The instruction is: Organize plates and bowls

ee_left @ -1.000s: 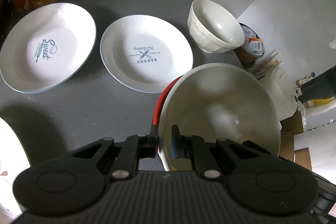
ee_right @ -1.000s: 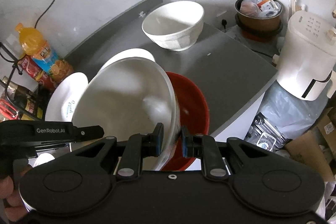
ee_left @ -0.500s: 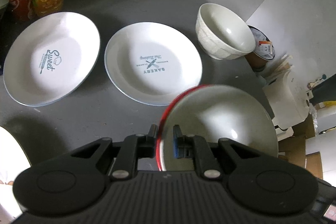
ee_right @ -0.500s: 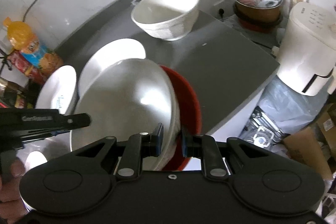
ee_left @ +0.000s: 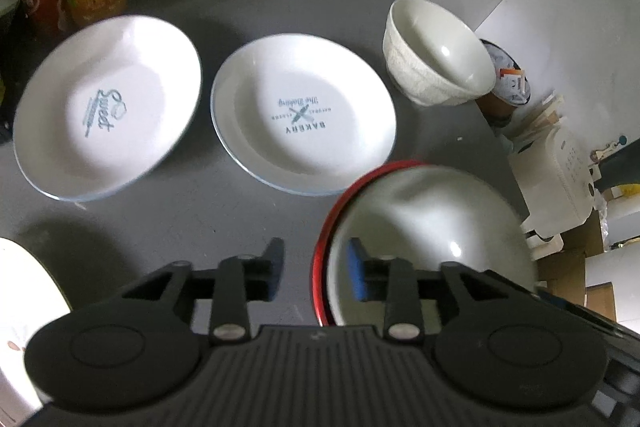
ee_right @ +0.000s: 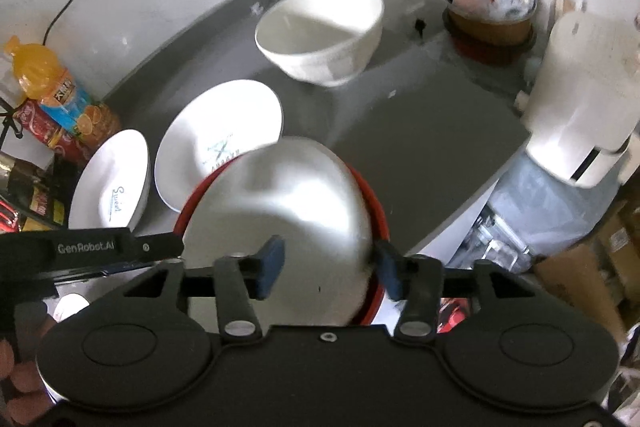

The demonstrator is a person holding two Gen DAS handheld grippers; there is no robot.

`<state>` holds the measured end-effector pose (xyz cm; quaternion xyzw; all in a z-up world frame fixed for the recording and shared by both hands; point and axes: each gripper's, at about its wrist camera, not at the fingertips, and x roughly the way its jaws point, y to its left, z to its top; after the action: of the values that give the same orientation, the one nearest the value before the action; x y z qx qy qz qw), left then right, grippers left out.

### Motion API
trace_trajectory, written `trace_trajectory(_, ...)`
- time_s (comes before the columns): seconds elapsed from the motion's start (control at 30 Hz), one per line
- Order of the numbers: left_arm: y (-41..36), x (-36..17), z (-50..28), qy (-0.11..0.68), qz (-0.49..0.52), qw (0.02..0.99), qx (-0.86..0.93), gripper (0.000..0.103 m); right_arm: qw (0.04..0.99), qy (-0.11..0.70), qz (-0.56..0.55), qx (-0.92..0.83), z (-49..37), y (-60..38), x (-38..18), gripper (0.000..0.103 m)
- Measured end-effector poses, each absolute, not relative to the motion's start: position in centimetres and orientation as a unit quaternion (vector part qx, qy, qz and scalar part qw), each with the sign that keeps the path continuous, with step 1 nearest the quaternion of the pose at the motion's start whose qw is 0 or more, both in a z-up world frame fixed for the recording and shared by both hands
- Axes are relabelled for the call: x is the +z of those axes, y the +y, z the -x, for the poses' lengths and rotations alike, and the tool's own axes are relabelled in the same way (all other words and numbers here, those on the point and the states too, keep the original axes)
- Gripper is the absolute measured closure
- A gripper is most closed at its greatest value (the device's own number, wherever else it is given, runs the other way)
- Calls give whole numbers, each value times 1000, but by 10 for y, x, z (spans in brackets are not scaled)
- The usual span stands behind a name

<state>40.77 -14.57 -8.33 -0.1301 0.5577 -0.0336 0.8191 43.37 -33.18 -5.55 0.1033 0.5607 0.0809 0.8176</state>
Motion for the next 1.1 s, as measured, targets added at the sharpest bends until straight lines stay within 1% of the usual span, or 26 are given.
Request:
trace_trajectory(0.1, -142, -74, -406, 545, 128, 828, -39, 54, 829, 544, -101, 77, -428, -332, -44, 46)
trace_trajectory(0.33, -135, -58, -401, 532, 115, 837, -61, 44, 839, 529, -113, 48, -414, -330, -32, 45)
trace_trajectory(0.37, -134, -56, -400, 530, 110, 838, -63, 40, 841, 527, -114, 45, -412, -329, -30, 44)
trace_trajectory(0.43, -133, -52, -398, 526, 105, 842, -65, 35, 845, 520, -116, 40, -407, -328, -25, 35)
trace_trajectory(0.5, -132, -49, -397, 521, 102, 845, -69, 29, 850, 513, -114, 34, -403, -327, -20, 30)
trace_trajectory(0.57, -132, -47, -396, 522, 98, 844, -70, 25, 852, 510, -114, 29, -401, -326, -17, 27)
trace_trajectory(0.63, -132, -46, -395, 522, 97, 844, -74, 24, 853, 508, -117, 24, -400, -327, -15, 21)
trace_trajectory(0.8, -138, -46, -396, 526, 91, 842, -81, 22, 855, 504, -119, 27, -401, -331, -14, 11)
trace_trajectory(1.1, -157, -47, -419, 529, 93, 841, -67, 22, 850, 511, -120, 40, -428, -347, -25, 9)
